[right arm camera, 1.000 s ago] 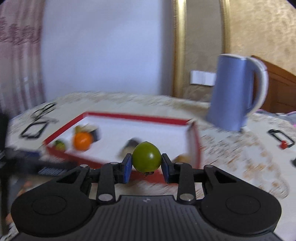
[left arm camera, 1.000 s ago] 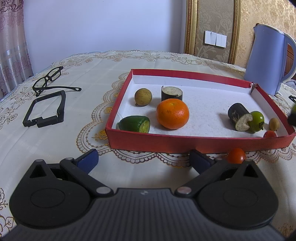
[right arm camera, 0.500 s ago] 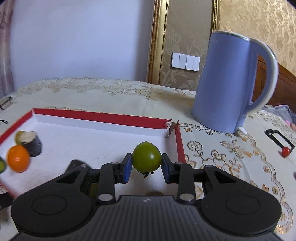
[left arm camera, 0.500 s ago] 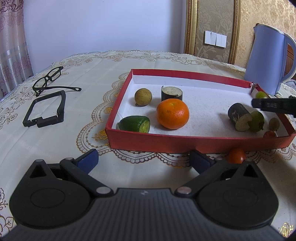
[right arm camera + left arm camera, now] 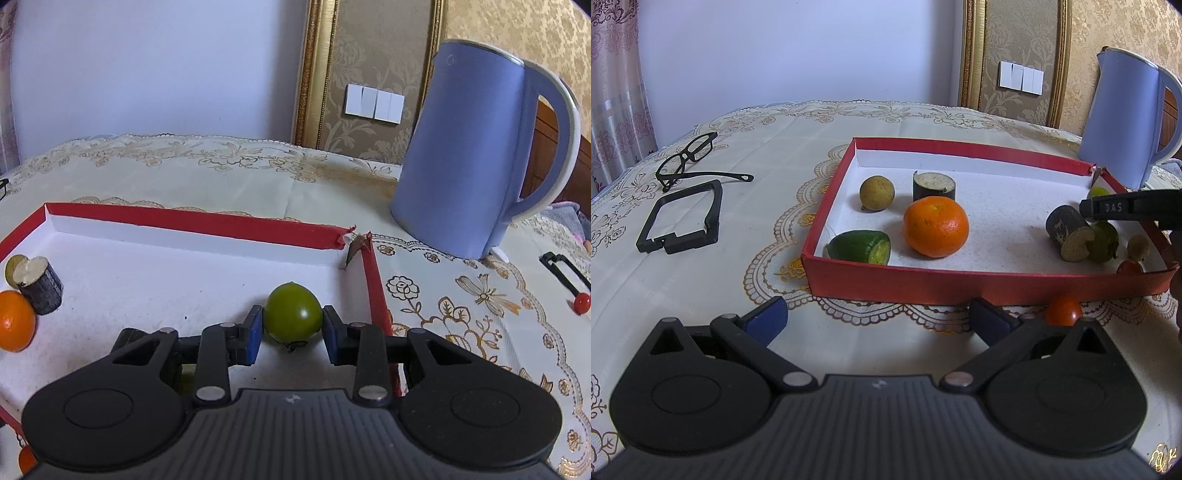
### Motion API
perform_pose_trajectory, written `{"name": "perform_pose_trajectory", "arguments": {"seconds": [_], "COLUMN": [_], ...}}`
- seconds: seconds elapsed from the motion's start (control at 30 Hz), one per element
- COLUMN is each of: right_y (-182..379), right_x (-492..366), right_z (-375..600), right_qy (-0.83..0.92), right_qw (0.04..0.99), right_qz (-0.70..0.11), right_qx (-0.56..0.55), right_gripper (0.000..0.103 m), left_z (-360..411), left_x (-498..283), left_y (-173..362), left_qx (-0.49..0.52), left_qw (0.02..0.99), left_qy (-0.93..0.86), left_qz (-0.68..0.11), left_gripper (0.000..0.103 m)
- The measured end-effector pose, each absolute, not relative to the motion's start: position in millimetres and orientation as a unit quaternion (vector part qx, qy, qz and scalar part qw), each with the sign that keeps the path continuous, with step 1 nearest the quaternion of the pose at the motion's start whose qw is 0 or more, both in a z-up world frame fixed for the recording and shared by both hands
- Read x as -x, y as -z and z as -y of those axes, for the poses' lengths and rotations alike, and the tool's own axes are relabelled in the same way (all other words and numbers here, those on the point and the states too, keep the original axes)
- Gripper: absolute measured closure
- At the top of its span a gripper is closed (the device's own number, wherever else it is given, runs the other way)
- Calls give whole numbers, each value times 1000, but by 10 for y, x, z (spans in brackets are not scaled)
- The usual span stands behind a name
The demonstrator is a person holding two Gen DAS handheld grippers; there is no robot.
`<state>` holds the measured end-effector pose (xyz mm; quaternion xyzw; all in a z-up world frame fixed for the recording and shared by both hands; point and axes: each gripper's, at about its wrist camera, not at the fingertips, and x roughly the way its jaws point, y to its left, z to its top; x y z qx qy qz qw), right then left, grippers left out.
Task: Organize fruits
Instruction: 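Carry the green tomato into the red tray and open the right gripper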
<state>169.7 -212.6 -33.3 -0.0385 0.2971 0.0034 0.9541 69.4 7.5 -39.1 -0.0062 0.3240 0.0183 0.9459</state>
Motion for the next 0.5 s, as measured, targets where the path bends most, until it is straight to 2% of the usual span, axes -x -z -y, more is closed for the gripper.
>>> {"name": "perform_pose_trajectory", "arguments": {"seconds": [0.03, 0.07, 0.13, 0.17, 0.2, 0.33, 0.5], "right_y": [323, 314, 272, 244, 209, 116, 89], "right_x": [-1687, -1676, -1622, -1576, -1511, -1176, -695], "right_z": [2131, 2138, 2145, 2146, 2145, 2152, 2338], "right_qy": [-3, -2, 2, 9, 12, 10, -6], "right_qw": [954, 954, 956, 957, 960, 966, 970], "right_qz": [-297, -297, -292, -287, -278, -254, -241], "right_qx": [34, 31, 31, 33, 37, 55, 18], "right_gripper": [69, 63, 46, 34, 29, 28, 28], "left_z": [-74, -73, -74, -73, -73, -70, -72], "left_x": [-694, -694, -694, -694, -694, -695, -693], "left_y": [390, 390, 390, 390, 390, 389, 390], "left_qx": [6, 6, 6, 6, 6, 6, 6], "left_qw": [946, 946, 946, 946, 946, 946, 946], "left_qy": [-18, -18, -18, -18, -18, -18, -18], "left_qz": [-324, -324, -324, -324, -324, -324, -324], "left_gripper": [0, 0, 0, 0, 0, 0, 0]}}
